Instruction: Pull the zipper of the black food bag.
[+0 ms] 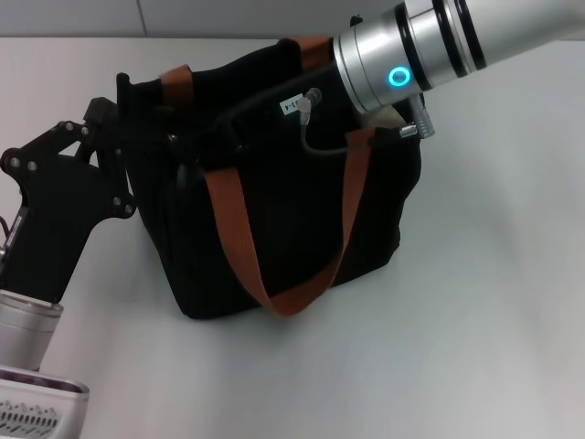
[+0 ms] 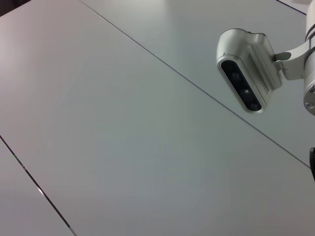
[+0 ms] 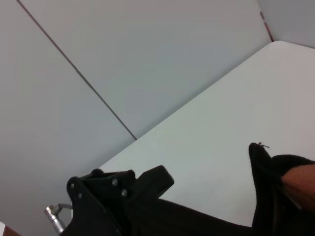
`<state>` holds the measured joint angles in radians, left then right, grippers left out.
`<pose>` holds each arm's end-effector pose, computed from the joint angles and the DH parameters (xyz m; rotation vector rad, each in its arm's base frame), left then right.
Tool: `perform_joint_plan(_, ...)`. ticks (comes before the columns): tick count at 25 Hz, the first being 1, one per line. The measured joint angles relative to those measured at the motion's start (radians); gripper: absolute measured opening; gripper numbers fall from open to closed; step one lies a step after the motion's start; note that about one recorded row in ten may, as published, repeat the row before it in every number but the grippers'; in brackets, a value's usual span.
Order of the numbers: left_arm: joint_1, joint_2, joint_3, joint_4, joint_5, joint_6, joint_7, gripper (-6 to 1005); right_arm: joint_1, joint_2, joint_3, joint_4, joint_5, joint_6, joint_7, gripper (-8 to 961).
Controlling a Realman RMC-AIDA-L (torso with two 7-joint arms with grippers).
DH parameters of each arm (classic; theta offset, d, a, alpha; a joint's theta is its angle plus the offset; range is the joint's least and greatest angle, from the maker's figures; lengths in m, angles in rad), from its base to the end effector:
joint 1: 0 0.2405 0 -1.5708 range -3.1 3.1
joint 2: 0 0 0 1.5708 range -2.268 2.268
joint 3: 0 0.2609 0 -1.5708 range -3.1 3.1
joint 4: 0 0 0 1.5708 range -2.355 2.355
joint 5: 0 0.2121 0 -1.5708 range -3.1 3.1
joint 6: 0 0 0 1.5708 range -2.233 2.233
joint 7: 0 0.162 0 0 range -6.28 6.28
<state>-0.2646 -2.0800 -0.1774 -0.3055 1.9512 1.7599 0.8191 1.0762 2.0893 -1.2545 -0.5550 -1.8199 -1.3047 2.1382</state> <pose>-0.2686 0.2437 -0.0351 -1.4922 0.4478 -0.4629 0.0524 0.3996 -0.1038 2.8853 -0.8795 -0.3920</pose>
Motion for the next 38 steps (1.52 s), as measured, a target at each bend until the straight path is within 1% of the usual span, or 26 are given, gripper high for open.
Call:
perform_joint_plan(4,0.000,0.000,-0.004,0.000,0.000,-0.001,0.000,10,-0.010,-0.001,-0.005,-0.022,0.000,-0.009,0.000,289)
perform_joint_plan(9,0.000,0.000,-0.006,0.000,0.000,-0.001,0.000,10,-0.014,-0.003,0.003,-0.024,0.000,-0.026,0.000,104)
perform_joint_plan(17,0.015,0.000,-0.007,0.006,-0.005,-0.003,0.000,11,-0.060,-0.005,0.004,-0.084,0.002,-0.043,-0.003,17)
perform_joint_plan(28,0.029,0.000,-0.010,0.008,-0.010,-0.020,0.000,11,-0.116,-0.010,0.029,-0.105,0.001,-0.056,-0.003,12)
perform_joint_plan(29,0.030,0.000,-0.010,0.007,-0.010,-0.020,-0.001,11,-0.132,-0.011,0.045,-0.114,0.001,-0.064,-0.003,11)
perform_joint_plan(32,0.030,0.000,-0.010,0.007,-0.010,-0.022,-0.001,11,-0.145,-0.013,0.064,-0.120,0.001,-0.073,-0.003,9)
perform_joint_plan(38,0.030,0.000,-0.011,0.008,-0.011,-0.023,-0.007,12,-0.189,-0.026,0.120,-0.132,-0.003,-0.097,0.000,1)
